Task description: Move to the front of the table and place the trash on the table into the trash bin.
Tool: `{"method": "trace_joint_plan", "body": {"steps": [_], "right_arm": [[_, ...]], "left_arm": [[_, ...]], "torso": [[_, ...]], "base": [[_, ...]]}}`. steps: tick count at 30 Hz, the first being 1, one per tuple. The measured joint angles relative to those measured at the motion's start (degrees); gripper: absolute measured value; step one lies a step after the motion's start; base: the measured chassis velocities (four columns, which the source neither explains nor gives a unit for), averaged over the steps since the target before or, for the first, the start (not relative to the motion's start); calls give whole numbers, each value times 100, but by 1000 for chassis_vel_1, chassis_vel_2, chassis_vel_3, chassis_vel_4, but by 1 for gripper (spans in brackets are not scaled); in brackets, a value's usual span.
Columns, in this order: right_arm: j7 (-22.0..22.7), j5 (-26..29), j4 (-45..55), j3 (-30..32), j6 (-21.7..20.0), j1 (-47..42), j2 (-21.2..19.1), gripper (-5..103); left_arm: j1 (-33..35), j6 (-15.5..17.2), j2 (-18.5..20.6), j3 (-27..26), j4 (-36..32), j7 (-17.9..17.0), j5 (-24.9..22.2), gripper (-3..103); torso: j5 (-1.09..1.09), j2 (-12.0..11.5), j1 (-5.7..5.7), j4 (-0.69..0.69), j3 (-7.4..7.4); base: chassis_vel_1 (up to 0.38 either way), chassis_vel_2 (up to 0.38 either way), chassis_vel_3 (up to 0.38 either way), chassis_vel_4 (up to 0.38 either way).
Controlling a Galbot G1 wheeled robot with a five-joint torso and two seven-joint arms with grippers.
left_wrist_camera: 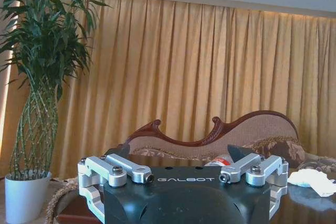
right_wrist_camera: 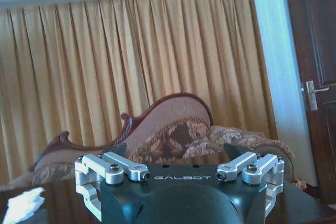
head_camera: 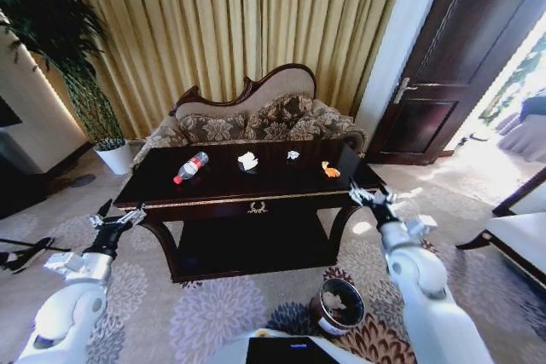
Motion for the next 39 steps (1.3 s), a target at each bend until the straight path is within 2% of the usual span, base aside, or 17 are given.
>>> {"method": "trace_joint_plan", "body": {"steps": [7,12,13,16,20,22,25,26,28,29,31,34,39], "right_arm": [[44,116,-742,-367,-95,670,-517,100],[-111,246,-1368,-942,-431,1584,-1059,100],[-111,246,-1368,-942,-431,1584,-1059,100],[-292,434,-1852,-1550,-783,2286,-1532,100],[-364,680,-2128,-1977,-1098,2833,-1786,100],[-377,1012,-2399,-2551,-1479,3569,-1951,100],[-312,1216,-2685,-3054,-1779,4266,-1930,100],[-312,1216,-2685,-3054,-1779,4266,-1930,100],[-223,1330,-2859,-3332,-2063,4631,-1791,100],[-223,1330,-2859,-3332,-2063,4631,-1791,100],[43,1530,-3039,-3633,-2344,4942,-1579,100],[501,1603,-3291,-3860,-2384,5001,-1323,100],[617,1588,-3440,-3806,-2383,4892,-1172,100]], "left_arm": [[153,-2,-148,-20,-78,1,139,100],[193,1,-184,-10,-119,6,200,100],[193,1,-184,-10,-119,6,200,100],[191,21,-153,-3,-117,5,216,100],[179,76,-131,-2,-114,-9,217,100],[166,135,-121,-1,-96,-25,216,100],[163,161,-130,1,-64,-27,216,100],[163,161,-130,1,-64,-27,216,100],[163,163,-153,3,-35,-27,218,100],[163,163,-153,3,-35,-27,218,100],[163,143,-188,-17,54,-21,234,100],[162,68,-231,-42,143,-7,247,100],[151,32,-250,-44,167,8,247,100]], "torso": [[4,-2,2,-2,1],[2,-1,2,1,0],[2,-1,2,1,0],[3,-1,3,-1,1],[4,-2,2,-2,1],[2,-1,2,-2,1],[-4,-1,2,2,0],[-4,-1,2,2,0],[2,-2,2,0,1],[2,-2,2,0,1],[-2,-2,2,1,1],[1,-1,2,0,1],[2,-1,2,0,1]], "base": [[0,0,0,0],[0,0,0,0],[0,0,0,0],[0,0,0,0],[0,0,0,0],[0,0,0,0],[0,0,0,0],[0,0,0,0],[0,0,0,0],[0,0,0,0],[0,0,0,0],[0,0,0,0],[0,0,0,0]]}}
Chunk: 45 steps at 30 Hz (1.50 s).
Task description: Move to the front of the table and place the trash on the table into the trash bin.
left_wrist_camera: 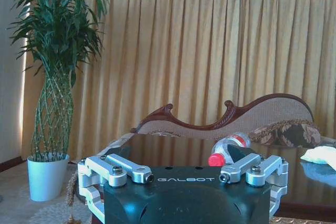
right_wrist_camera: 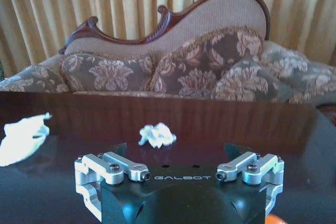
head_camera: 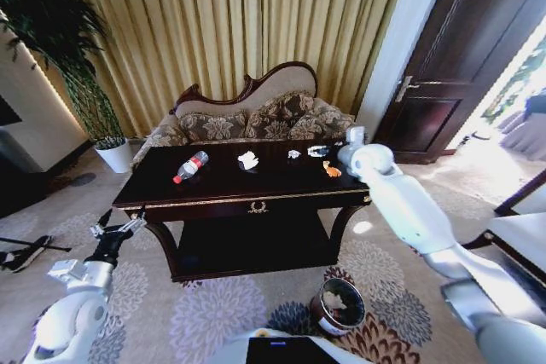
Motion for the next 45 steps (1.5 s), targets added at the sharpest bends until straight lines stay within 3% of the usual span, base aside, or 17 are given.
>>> {"method": "trace_joint_plan", "body": {"steps": [7,15,45], "right_arm": [[43,-421,-211,269,21,-288,82,100],[-127,-651,-316,528,42,-572,-165,100],[-270,-752,-550,525,58,-556,-94,100]], "left_arm": [[-104,-21,9,31,140,10,-4,100],[-135,-38,0,54,179,71,-5,100],[-94,-64,-21,8,35,80,-12,100]], "torso": [[0,0,0,0,-1],[1,0,0,-2,-1],[-1,0,0,-1,-1]], "base": [[0,0,0,0],[0,0,0,0],[0,0,0,0]]}}
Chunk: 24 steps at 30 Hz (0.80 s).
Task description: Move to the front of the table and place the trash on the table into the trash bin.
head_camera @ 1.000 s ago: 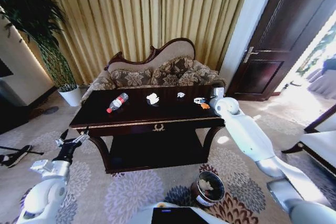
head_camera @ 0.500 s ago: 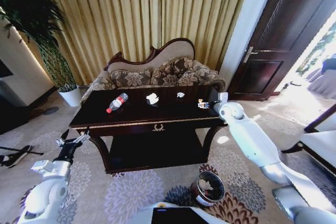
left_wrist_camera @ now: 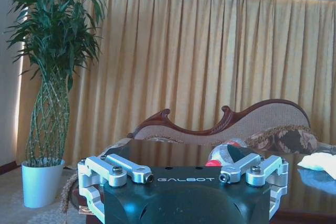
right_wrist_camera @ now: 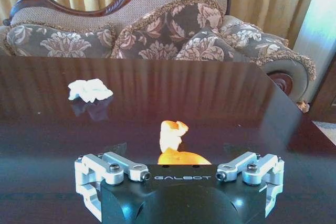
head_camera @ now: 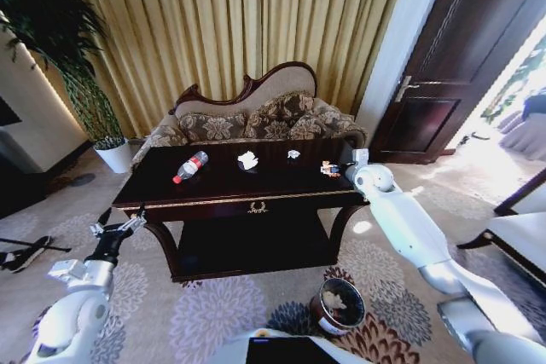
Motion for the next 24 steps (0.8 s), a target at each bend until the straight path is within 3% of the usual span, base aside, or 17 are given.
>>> {"method": "trace_joint_plan", "body": {"steps": [24], "right_arm": [[-227,-413,-684,-215,35,212,144,100]], "left_arm": [[-37,-110,-4,-1,112,48,-21,100]], "torso": [[0,0,0,0,0]], "base": [[0,0,0,0]]}}
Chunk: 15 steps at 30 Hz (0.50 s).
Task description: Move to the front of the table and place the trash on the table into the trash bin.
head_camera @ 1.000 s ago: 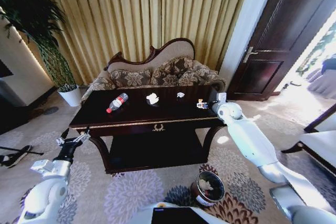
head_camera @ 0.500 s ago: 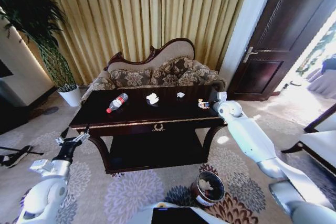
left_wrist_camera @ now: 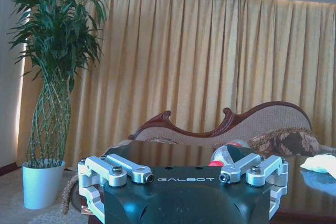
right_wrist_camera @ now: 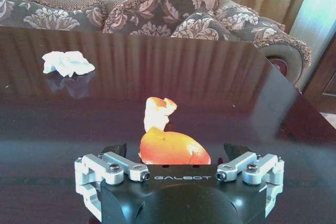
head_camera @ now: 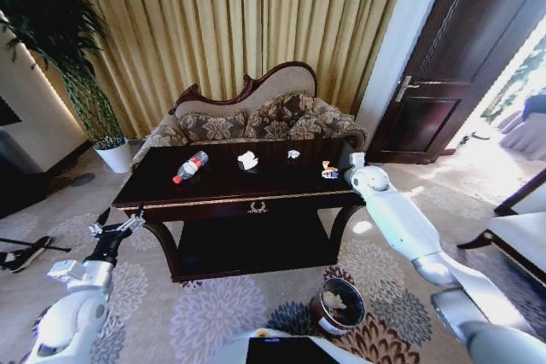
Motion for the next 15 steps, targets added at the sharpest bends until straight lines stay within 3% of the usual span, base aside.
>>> {"method": "trace_joint_plan", "body": {"steps": [6,12,15], "right_arm": [[-54,-6,6,6,83,-10,-17,100],[-94,-19,12,40,150,-72,-17,74],[-95,-18,28,51,149,-91,-18,68]], "left_arm": [[-7,-1,12,5,0,0,-3,100],[1,-8,15,2,0,1,-4,100],[2,-10,15,0,1,1,-5,100]], "torso": [[0,0,0,0,0],[0,0,0,1,0],[0,0,0,1,0]], "base": [[0,0,0,0],[0,0,0,0],[0,0,0,0]]}}
